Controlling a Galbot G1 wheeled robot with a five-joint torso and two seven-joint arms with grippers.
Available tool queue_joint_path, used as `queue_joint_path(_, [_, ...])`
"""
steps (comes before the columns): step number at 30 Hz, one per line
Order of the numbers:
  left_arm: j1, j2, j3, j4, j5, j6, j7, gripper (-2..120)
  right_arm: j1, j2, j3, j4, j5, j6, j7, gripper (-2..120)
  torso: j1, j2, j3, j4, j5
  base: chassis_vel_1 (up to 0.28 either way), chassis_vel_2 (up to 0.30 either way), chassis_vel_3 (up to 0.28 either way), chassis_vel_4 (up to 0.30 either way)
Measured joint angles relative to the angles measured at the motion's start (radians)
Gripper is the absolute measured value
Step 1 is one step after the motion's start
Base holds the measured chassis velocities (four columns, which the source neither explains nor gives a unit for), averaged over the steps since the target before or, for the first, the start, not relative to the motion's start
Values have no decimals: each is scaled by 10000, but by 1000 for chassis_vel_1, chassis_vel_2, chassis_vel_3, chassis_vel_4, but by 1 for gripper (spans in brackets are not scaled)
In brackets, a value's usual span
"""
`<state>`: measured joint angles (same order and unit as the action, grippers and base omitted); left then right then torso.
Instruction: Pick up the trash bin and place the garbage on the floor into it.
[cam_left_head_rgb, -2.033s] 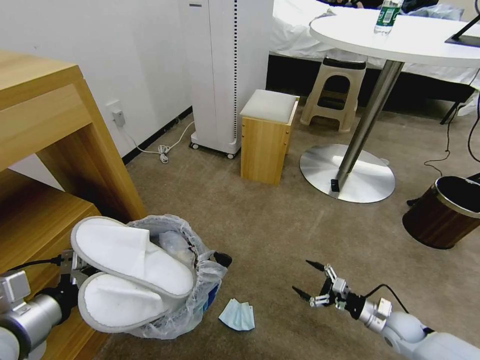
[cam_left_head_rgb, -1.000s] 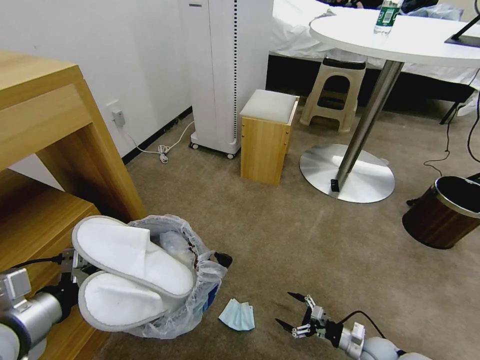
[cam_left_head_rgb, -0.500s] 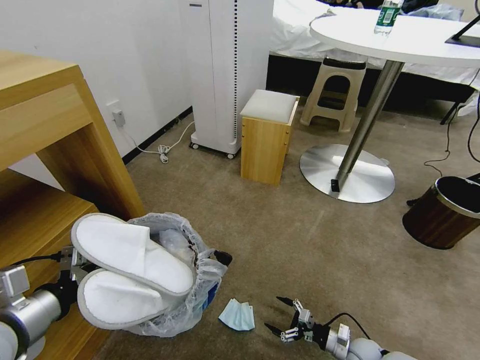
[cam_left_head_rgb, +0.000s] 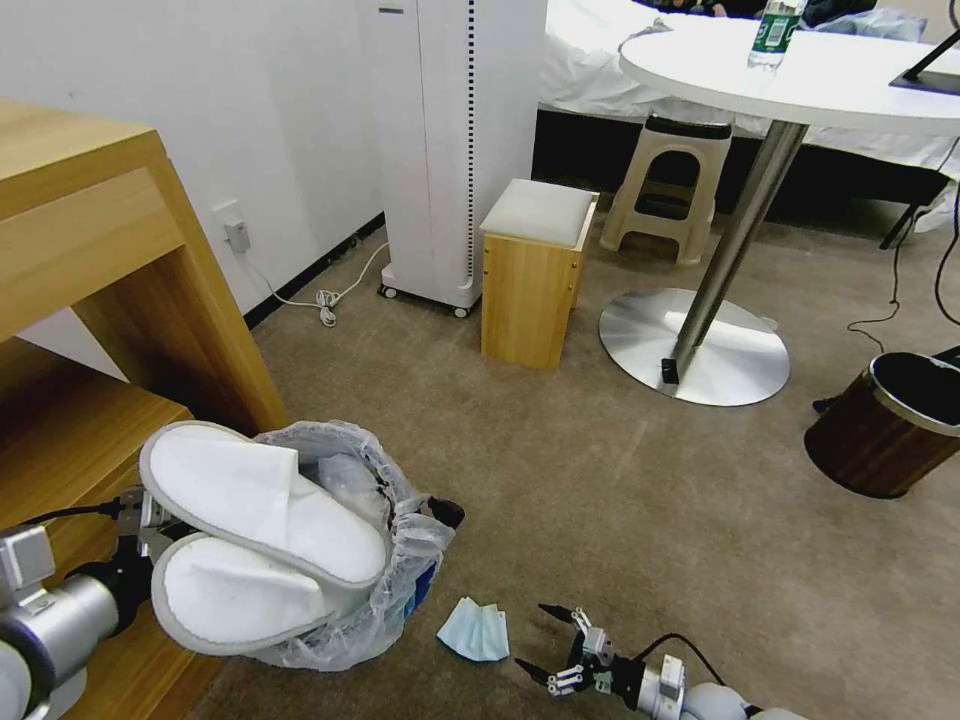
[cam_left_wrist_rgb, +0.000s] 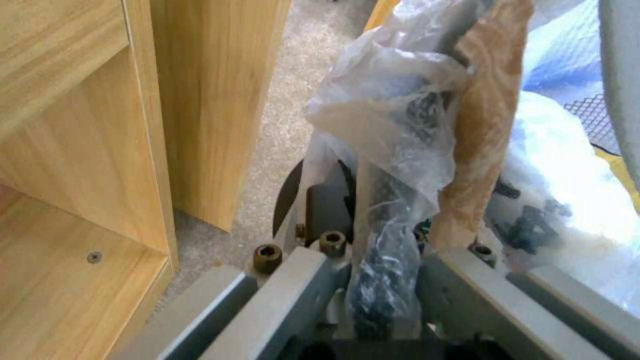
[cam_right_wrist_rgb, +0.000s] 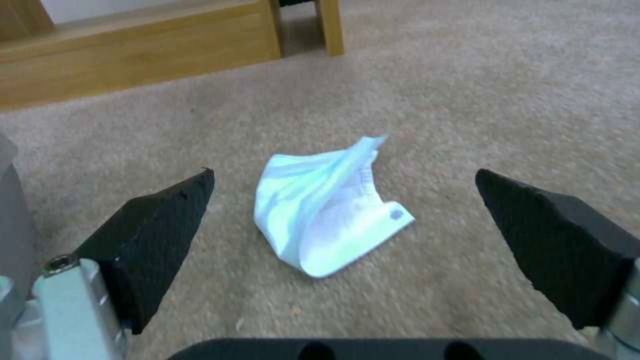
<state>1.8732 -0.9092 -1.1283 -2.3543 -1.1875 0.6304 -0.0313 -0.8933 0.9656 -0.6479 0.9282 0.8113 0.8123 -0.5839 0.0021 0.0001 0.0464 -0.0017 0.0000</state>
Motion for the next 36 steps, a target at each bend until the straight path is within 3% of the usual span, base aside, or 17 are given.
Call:
queue_joint_path(14, [110, 17, -169, -215, -193, 3, -78, 0, 158, 540, -391, -368, 288, -7, 119, 93, 0, 0, 1, 1, -1, 0, 0, 0, 0])
queue_joint_path(27, [66, 71, -168, -206, -276, 3, -135, 0, 341, 313, -1027, -662, 1545, -12, -1463, 89, 0, 0, 0, 0, -2, 0, 0, 0, 0])
queue_joint_path(36, [73, 73, -220, -193, -331, 3, -149, 0, 580, 557, -1230, -987, 1721, -14, -1515, 86, 0, -1, 0, 0, 0, 0, 0, 0, 0])
